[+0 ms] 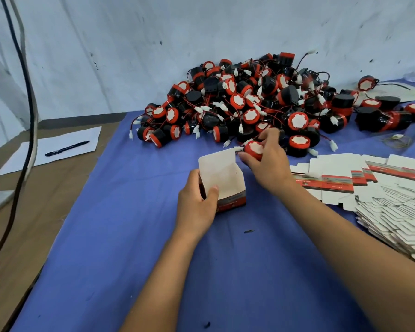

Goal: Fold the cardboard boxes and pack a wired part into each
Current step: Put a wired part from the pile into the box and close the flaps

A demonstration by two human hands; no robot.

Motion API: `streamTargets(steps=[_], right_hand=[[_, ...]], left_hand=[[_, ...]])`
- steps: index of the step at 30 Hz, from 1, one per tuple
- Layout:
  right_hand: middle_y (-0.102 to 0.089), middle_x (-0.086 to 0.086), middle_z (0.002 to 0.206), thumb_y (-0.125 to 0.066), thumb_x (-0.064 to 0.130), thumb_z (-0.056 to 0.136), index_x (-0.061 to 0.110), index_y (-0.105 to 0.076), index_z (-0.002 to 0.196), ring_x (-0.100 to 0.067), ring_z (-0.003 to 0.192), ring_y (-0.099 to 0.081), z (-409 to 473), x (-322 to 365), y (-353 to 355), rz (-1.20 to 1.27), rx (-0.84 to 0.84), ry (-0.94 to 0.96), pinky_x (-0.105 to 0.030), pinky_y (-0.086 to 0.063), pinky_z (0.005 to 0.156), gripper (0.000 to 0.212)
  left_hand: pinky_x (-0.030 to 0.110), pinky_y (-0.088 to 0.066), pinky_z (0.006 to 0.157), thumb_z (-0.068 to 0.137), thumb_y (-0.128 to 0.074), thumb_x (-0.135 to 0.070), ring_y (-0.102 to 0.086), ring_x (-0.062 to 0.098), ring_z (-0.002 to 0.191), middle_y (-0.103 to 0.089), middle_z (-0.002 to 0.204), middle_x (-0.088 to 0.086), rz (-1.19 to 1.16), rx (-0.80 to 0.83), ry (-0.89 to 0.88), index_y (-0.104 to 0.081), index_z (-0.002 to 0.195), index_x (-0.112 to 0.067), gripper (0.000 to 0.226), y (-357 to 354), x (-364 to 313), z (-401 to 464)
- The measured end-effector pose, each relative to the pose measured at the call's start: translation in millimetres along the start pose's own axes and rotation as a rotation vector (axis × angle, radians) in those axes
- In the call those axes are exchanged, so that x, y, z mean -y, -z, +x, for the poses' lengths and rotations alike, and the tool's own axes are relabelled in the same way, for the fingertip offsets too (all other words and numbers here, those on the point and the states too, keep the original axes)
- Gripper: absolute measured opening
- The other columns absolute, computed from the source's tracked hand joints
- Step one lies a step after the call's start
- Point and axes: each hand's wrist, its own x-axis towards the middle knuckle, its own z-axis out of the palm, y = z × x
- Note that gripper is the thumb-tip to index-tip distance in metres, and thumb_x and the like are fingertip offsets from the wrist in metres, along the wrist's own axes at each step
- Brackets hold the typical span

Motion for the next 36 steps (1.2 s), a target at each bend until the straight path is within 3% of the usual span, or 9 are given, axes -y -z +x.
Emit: streamTargets(steps=[4,7,10,12,16,23,28,31,36], right_hand=[[-0.061,-0.004,0.112,-0.062,0.047,0.098,0.017,-0.038,0.139,-0.022,0.092,-0.063,-31.2,55.3,26.3,0.431,-0.146,0.199,-0.045,-0.057,0.076,0.057],[-0.058,0.010,0.117,-0.060,0.045,0.096,0.023,-0.049,0.137,-0.009,0.100,-0.059,-59.7,97.7,17.3,0.507,0.080,0.336,-0.027,-0.049,0.084,0.048],[-0.052,0.004,0.121,-0.069,0.030,0.094,0.025,-0.051,0.134,-0.010,0.113,-0.053,-71.8,110.5,1.0,0.368,0.293,0.352,-0.021,-0.044,0.095,0.044],[-0.052,0.000,0.119,-0.074,0.024,0.092,0.026,-0.055,0.131,-0.013,0.112,-0.053,-68.4,102.1,1.8,0.275,0.298,0.287,-0.029,-0.046,0.098,0.043],[-0.062,0.007,0.121,-0.077,0.023,0.087,0.024,-0.055,0.128,-0.019,0.113,-0.052,-65.5,75.8,10.0,-0.117,0.257,0.332,-0.039,-0.046,0.094,0.047],[-0.058,0.001,0.122,-0.057,0.000,0.086,0.016,-0.063,0.118,-0.025,0.103,-0.058,-72.2,75.4,4.2,-0.383,0.365,0.375,-0.042,-0.051,0.082,0.035],[-0.048,0.004,0.140,-0.056,0.023,0.093,0.033,-0.074,0.114,-0.023,0.144,-0.024,-80.2,74.8,10.4,-0.658,0.307,0.430,-0.037,-0.039,0.105,0.030],[-0.039,-0.006,0.141,-0.067,0.029,0.088,0.026,-0.062,0.122,-0.029,0.133,-0.033,-82.7,75.4,28.0,-0.708,0.191,0.321,-0.040,-0.047,0.095,0.034],[-0.059,-0.004,0.101,-0.063,0.028,0.095,0.017,-0.048,0.112,-0.028,0.085,-0.054,-78.4,79.5,58.0,-0.854,0.292,0.018,-0.036,-0.041,0.065,0.025]], left_hand=[[0.007,-0.042,0.059,0.096,-0.060,-0.015,-0.060,-0.011,0.074,-0.066,0.082,-0.027,-0.111,0.005,0.046,-0.058,0.107,-0.025,0.015,-0.9,-5.0,-0.2],[0.018,-0.053,0.065,0.085,-0.056,-0.027,-0.064,-0.002,0.076,-0.068,0.082,-0.021,-0.320,0.000,0.066,-0.061,0.101,-0.026,0.017,-1.8,-18.3,-0.9],[0.034,-0.058,0.096,0.090,-0.054,-0.041,-0.068,0.011,0.112,-0.075,0.113,-0.012,-0.503,0.050,0.046,-0.071,0.113,-0.039,0.029,1.0,-25.7,-4.4],[0.046,-0.057,0.101,0.097,-0.054,-0.021,-0.070,0.017,0.114,-0.076,0.117,-0.005,-0.511,0.016,0.082,-0.074,0.115,-0.033,0.029,3.3,-24.7,-5.2],[0.046,-0.057,0.097,0.097,-0.047,0.006,-0.070,0.025,0.108,-0.076,0.110,0.008,-0.469,-0.039,0.173,-0.072,0.110,-0.019,0.037,3.5,-19.7,-0.2],[0.027,-0.056,0.072,0.101,-0.045,-0.006,-0.068,0.017,0.094,-0.072,0.107,0.011,-0.520,0.006,0.186,-0.066,0.119,-0.017,0.029,-3.4,-19.9,-3.5],[0.031,-0.058,0.082,0.099,-0.050,-0.001,-0.070,0.015,0.102,-0.073,0.113,-0.001,-0.356,-0.036,0.121,-0.056,0.128,-0.021,0.035,-11.0,-16.3,-5.5],[0.020,-0.054,0.077,0.096,-0.050,0.001,-0.067,0.005,0.096,-0.070,0.108,-0.013,-0.217,-0.080,0.080,-0.052,0.131,-0.026,0.044,-14.0,-17.2,-6.6],[0.049,-0.056,0.088,0.095,-0.055,-0.002,-0.064,0.028,0.098,-0.068,0.106,0.009,-0.173,-0.095,0.090,-0.055,0.117,-0.030,0.035,-15.1,-19.9,-4.7]])
